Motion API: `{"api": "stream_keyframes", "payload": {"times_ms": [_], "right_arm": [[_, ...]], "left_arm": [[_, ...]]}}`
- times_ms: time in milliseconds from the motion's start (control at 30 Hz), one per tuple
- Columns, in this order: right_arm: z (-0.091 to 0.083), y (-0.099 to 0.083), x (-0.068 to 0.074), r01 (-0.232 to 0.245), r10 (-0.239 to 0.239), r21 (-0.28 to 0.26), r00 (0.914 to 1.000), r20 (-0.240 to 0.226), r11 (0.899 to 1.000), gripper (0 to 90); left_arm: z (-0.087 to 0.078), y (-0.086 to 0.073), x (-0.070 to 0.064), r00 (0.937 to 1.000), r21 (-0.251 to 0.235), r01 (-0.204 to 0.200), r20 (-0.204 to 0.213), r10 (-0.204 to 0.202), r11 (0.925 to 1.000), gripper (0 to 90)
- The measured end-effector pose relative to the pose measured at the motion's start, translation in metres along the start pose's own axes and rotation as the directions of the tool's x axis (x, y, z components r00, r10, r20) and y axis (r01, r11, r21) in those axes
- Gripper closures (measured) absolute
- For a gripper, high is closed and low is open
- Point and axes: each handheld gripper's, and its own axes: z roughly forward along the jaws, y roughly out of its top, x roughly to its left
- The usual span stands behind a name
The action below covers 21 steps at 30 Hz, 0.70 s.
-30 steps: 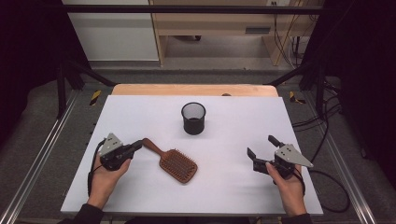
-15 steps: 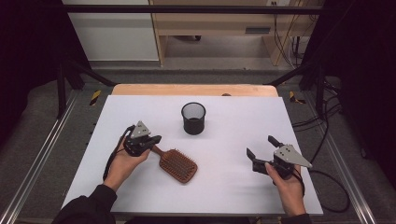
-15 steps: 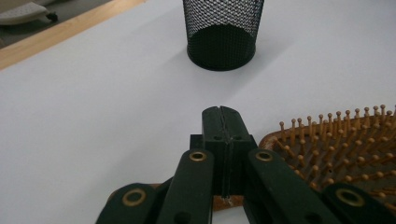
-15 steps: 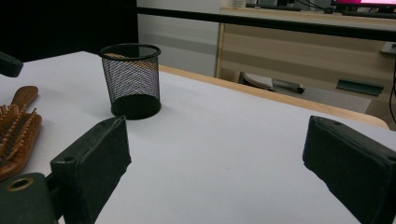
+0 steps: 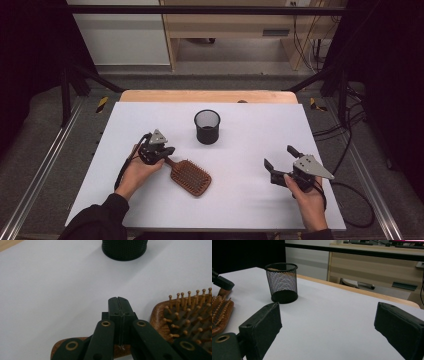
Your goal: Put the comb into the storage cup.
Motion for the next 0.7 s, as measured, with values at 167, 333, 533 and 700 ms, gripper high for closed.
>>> {"api": "stream_keyframes", "payload": {"times_ms": [167,333,533,700], "right_arm": [[0.000,0.000,0.000,-0.001,0.001,0.000,1.0000,0.000,1.000,7.2],[0.000,0.000,0.000,-0.002,0.002,0.000,1.0000,-0.002,1.000,7.2],[-0.001,0.000,0.001,0.001,-0.001,0.002,0.9999,-0.010,1.000,7.2],[-0.001,0.000,0.001,0.001,-0.001,0.002,0.9999,-0.013,1.000,7.2]], "left_arm": [[0.001,0.000,-0.001,0.9998,0.015,-0.018,-0.005,0.018,0.9997,90.0],[0.002,-0.002,0.000,0.9998,0.036,-0.013,-0.012,0.013,0.9993,90.0],[0.000,-0.011,-0.003,0.9979,0.072,-0.061,-0.019,0.063,0.9955,90.0],[-0.002,-0.014,-0.003,0.9974,0.104,-0.069,-0.015,0.071,0.9922,90.0]]}}
